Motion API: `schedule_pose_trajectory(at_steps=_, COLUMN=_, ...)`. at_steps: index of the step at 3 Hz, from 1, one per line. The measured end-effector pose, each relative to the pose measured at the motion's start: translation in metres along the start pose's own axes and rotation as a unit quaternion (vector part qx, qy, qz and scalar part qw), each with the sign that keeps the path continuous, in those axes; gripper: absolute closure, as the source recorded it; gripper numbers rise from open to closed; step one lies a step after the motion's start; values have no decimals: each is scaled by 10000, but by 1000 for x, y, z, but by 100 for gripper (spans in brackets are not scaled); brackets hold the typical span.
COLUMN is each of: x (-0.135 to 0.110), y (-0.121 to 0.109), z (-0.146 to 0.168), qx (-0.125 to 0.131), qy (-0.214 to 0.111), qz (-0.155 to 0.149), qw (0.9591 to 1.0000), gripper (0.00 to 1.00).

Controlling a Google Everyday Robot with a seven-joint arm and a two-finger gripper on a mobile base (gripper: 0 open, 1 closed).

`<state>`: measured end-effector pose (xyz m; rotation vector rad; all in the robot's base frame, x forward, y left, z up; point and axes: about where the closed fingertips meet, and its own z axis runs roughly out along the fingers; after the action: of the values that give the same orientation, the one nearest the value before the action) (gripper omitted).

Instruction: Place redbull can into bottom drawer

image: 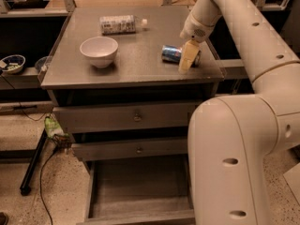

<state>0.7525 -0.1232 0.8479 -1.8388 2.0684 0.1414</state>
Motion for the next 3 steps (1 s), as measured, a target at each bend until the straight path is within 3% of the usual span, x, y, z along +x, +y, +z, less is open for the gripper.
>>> schedule_pose_trajectory(at_steps=2, x=-2, y=-4, z=18, qx=-72, qy=-72, qz=-24, qw=9999, gripper=0)
schedule_pose_trajectory(at_steps=3, x=-2, y=-4, z=18, qx=-73, qy=-73, qz=-25, qw=9999, gripper=26)
